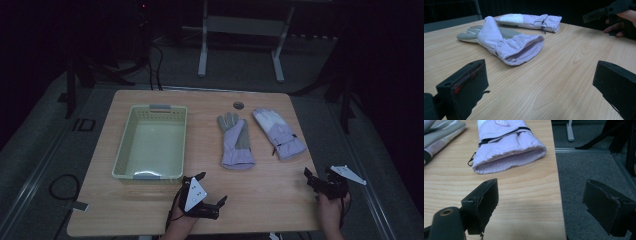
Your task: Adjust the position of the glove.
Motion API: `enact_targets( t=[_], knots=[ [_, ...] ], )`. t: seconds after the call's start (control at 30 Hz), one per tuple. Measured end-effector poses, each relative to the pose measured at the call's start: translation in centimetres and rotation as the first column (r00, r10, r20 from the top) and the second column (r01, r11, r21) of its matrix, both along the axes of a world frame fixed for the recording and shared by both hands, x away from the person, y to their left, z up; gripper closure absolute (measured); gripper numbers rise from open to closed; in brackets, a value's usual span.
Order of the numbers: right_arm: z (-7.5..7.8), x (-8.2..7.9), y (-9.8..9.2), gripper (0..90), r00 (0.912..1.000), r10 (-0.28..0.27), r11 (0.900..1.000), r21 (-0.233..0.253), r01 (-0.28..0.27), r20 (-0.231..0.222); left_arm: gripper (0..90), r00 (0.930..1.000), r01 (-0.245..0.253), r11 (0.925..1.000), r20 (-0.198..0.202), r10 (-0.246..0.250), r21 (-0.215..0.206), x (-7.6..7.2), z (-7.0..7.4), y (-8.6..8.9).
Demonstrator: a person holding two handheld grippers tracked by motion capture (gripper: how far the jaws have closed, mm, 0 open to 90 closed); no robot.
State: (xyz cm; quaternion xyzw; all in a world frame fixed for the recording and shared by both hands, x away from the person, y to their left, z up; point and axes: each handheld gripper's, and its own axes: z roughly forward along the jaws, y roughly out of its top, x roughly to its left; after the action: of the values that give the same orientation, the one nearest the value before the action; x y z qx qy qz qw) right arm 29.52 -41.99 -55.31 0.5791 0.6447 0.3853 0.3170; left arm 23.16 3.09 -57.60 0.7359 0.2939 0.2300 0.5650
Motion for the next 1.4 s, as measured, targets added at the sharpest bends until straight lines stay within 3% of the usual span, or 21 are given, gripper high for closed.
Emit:
enact_targets(
  t=[0.37,0.47,0.57,0.73,0.87,0.93,1.0,1.13,1.33,1.37,1.4],
  knots=[
    [-0.1,0.2,0.3,13.3,0.9993,-0.007,1.0,-0.025,0.006,-0.038,0.1,0.9997,0.0,0.9999,-0.025,0.0,-0.016,0.3,0.0,0.1],
    [0.0,0.4,0.5,13.2,0.9986,0.008,0.999,-0.038,-0.01,-0.052,0.1,0.9995,-0.003,0.9998,-0.032,0.003,-0.02,0.3,0.0,0.2],
    [0.5,0.4,0.4,13.2,0.9979,0.033,0.999,-0.006,-0.034,-0.055,0.1,0.9996,-0.003,0.9999,-0.027,0.002,-0.015,0.3,0.0,0.1],
    [1.5,0.8,0.6,13.2,0.9916,0.084,0.996,0.007,-0.084,-0.098,0.0,0.9995,-0.001,0.9999,-0.031,0.001,-0.017,0.3,0.0,0.1],
    [2.6,1.2,1.3,13.4,0.9868,0.108,0.991,-0.059,-0.116,-0.121,0.0,0.9994,-0.001,0.9998,-0.036,0.0,-0.019,0.4,0.0,0.2],
    [3.1,1.4,1.5,13.4,0.9858,0.127,0.99,-0.043,-0.132,-0.11,0.0,0.9993,0.0,0.9998,-0.036,0.0,-0.02,0.4,0.0,0.2],
    [3.5,1.6,1.9,13.4,0.9869,0.128,0.988,-0.074,-0.135,-0.099,0.0,0.9993,-0.001,0.9998,-0.038,0.0,-0.02,0.4,0.0,0.2],
    [4.4,1.7,3.0,13.4,0.9933,0.101,0.981,-0.162,-0.109,-0.055,0.1,0.9993,0.002,0.9997,-0.038,-0.003,-0.024,0.4,0.0,0.2],
    [5.5,2.1,4.1,12.4,0.9972,0.074,0.976,-0.208,-0.071,0.01,0.0,0.9991,0.007,0.9997,-0.041,-0.008,-0.024,0.4,0.0,0.2],
    [5.6,2.2,4.3,18.6,0.9984,0.055,0.97,-0.237,-0.049,0.017,0.1,0.9991,0.006,0.9997,-0.042,-0.007,-0.024,0.4,0.0,0.2],
    [5.6,2.4,4.4,18.6,0.9995,0.03,0.969,-0.244,-0.032,-0.012,0.1,0.9991,0.005,0.9997,-0.043,-0.006,-0.023,0.4,0.0,0.2]
  ],
)
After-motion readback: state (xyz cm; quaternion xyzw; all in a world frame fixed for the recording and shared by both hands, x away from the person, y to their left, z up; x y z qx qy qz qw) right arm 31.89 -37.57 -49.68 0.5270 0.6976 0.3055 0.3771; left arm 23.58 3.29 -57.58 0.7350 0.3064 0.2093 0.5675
